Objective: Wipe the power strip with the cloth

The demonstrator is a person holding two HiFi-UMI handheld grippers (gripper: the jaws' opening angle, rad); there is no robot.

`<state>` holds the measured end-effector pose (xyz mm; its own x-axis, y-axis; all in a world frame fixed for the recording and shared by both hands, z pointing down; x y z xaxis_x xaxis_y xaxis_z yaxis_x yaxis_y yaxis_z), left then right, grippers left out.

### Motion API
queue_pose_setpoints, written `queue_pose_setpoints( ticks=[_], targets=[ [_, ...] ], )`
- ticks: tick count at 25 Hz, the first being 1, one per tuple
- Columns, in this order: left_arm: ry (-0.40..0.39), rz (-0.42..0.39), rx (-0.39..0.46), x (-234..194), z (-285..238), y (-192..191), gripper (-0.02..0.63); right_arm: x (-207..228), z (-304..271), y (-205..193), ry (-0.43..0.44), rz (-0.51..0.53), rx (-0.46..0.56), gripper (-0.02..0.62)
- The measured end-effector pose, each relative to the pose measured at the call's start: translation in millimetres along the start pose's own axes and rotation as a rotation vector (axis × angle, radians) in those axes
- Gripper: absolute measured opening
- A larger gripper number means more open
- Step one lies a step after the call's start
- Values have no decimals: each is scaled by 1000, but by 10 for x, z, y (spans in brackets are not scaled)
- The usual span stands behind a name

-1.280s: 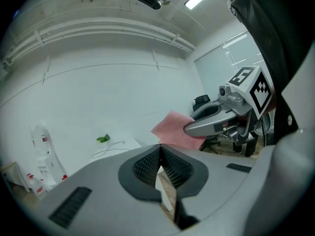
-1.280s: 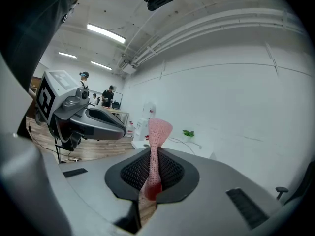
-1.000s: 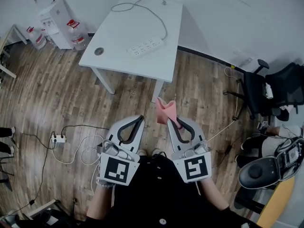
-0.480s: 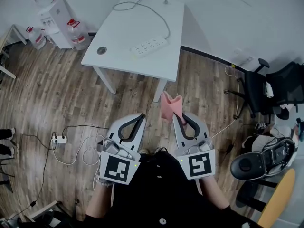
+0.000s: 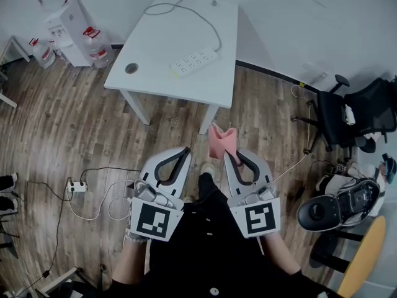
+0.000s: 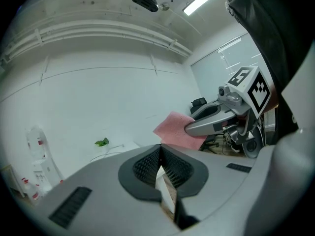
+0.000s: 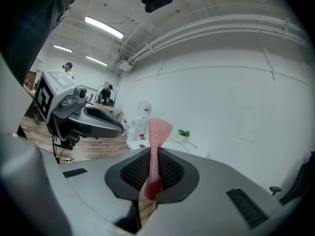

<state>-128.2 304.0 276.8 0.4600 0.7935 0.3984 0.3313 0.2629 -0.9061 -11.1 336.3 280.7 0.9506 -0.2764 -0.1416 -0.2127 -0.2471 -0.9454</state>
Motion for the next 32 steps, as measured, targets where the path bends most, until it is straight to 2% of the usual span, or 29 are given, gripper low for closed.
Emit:
queue_pose_setpoints(
  ticks=[9, 24, 32],
  targets=[
    [56, -6, -5, -295, -410, -69, 14, 367, -472, 59, 32, 18, 19, 51],
    [182, 19, -84, -1074, -1677, -193, 14, 1492, -1745, 231, 158, 19, 19, 49],
    [248, 32, -127, -1395, -2187, -293, 13, 1911, -2334, 290, 241, 42, 15, 49]
  ],
)
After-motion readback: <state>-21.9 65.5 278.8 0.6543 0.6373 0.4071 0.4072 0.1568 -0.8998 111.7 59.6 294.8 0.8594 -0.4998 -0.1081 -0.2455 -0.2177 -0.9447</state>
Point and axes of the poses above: the fingertips, and each gripper's own axes: z backward along the fingers, x to its right, y out of its top, the point moved 4 cm from there along z, backward along the fingers, and after that the axes turned 9 degrees about -z, right-handed, at the moved point
